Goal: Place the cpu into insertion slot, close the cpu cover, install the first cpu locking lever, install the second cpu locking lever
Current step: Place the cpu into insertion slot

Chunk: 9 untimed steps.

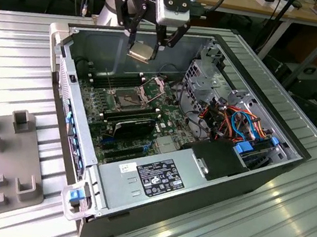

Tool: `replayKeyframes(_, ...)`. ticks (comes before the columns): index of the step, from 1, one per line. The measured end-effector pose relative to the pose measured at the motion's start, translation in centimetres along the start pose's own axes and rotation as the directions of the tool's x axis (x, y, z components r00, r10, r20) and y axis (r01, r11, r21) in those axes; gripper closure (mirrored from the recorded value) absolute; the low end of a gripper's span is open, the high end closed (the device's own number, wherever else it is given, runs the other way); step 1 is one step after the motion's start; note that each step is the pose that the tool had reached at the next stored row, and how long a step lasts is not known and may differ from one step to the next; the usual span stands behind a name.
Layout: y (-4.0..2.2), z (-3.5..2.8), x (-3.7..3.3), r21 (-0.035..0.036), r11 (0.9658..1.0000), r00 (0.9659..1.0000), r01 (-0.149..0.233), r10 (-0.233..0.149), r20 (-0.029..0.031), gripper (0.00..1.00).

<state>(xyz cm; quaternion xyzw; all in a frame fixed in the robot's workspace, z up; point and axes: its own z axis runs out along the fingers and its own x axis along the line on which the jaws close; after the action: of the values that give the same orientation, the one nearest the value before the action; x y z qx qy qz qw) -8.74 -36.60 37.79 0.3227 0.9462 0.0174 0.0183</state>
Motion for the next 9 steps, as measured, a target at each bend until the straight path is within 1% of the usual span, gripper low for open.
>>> replayKeyframes(3,0.00,0.04,0.00,0.0008,0.9994,0.9994,-0.035,0.035,0.0016,0.45)
replayKeyframes(5,0.00,0.06,0.00,0.0015,0.9978,0.9978,-0.067,0.067,0.0031,0.45)
replayKeyframes(9,0.00,0.10,0.00,0.0022,0.9947,0.9946,-0.103,0.103,0.0048,0.45)
